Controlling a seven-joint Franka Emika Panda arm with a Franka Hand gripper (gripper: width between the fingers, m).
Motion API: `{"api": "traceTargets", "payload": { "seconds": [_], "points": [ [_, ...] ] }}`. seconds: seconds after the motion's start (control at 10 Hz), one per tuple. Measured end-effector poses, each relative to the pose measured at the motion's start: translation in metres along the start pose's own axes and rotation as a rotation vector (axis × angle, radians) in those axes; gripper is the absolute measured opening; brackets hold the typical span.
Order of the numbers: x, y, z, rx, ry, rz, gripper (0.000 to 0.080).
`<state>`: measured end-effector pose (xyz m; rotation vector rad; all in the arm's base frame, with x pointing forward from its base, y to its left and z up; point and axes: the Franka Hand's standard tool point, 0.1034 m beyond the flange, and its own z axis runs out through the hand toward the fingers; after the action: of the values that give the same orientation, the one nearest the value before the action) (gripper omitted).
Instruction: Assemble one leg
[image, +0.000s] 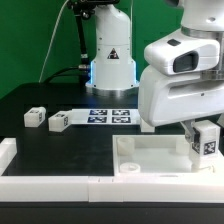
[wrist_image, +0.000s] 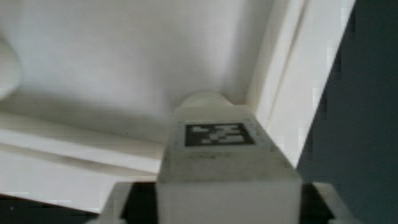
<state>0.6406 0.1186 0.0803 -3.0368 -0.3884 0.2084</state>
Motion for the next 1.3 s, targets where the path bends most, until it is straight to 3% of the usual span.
{"api": "traceTargets", "payload": {
  "seconds": [0.3,0.7,1.1,1.3],
  "points": [
    [0.0000,0.0000,0.0001,0.004,0.000,0.180,0.0288],
    [0.0022,0.0012,0.0006,0.032,0.012,0.716,0.0290],
    [0.0038,0.0011,0.0007,0.036,0.017,1.214,0.0290],
    [0.0039,0.0015,0.0006,0.039,0.016,1.276,0.0293]
  ]
}}
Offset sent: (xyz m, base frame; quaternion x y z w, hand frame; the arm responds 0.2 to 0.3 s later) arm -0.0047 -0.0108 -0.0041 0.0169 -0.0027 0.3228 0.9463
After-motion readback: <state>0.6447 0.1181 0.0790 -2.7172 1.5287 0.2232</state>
